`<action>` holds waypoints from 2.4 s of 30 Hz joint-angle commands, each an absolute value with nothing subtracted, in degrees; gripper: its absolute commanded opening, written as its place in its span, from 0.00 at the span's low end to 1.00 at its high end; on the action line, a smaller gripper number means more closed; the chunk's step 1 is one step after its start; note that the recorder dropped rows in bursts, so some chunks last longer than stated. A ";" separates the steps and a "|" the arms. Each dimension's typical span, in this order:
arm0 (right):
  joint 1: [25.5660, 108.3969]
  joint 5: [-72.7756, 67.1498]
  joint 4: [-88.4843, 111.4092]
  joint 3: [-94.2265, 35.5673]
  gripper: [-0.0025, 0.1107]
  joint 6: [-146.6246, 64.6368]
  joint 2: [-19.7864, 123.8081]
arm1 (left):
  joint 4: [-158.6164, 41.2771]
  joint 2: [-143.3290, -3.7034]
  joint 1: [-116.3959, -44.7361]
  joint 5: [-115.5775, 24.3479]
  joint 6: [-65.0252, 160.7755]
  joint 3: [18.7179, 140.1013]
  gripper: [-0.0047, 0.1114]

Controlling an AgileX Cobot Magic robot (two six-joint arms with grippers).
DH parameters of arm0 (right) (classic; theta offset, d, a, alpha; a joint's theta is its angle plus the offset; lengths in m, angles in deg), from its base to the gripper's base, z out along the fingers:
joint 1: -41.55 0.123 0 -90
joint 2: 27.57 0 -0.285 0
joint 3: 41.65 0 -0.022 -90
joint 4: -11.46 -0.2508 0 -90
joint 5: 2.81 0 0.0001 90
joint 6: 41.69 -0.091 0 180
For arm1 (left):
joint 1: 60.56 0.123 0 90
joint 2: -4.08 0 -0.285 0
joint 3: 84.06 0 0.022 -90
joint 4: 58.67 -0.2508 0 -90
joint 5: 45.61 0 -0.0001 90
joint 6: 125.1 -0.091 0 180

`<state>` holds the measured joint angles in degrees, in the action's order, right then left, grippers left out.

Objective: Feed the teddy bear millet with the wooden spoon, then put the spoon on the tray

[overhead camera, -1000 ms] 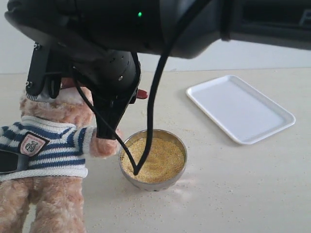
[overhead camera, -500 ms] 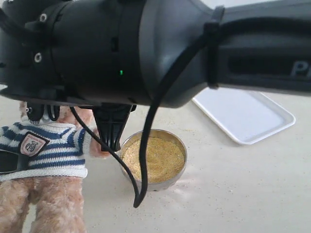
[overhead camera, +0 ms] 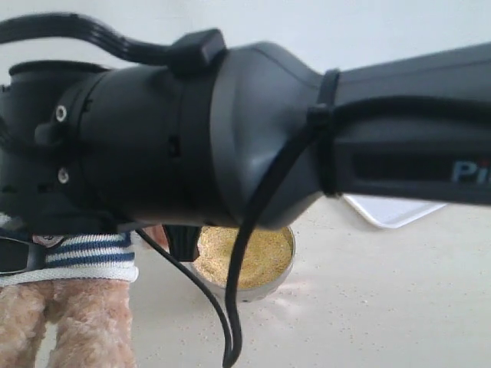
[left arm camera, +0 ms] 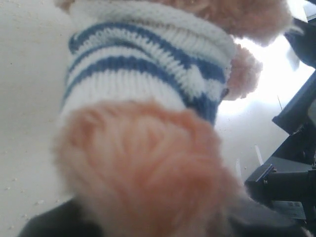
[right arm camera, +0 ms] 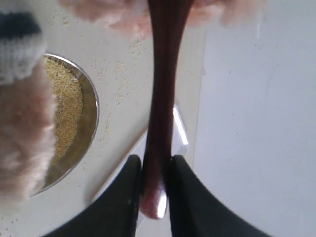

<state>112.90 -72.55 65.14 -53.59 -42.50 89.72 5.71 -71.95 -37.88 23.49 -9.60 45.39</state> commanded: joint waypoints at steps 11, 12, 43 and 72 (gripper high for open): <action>114.09 -72.78 71.19 -51.72 0.02 -47.68 86.99 | 7.04 -71.41 -37.75 24.35 -9.80 45.26 0.08; 114.09 -72.78 71.19 -51.72 0.02 -47.68 86.71 | 7.04 -71.41 -37.75 24.35 -9.80 45.26 0.08; 109.76 -72.78 68.35 -42.12 0.02 -66.98 67.15 | 7.04 -71.41 -37.75 24.35 -9.80 45.26 0.08; 63.61 -49.89 35.96 -35.90 0.02 -51.21 75.50 | 7.04 -71.41 -37.75 24.35 -9.80 45.26 0.08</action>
<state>65.38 -49.90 36.38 -32.12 -53.21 71.51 5.71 -71.95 -37.88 23.49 -9.60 45.39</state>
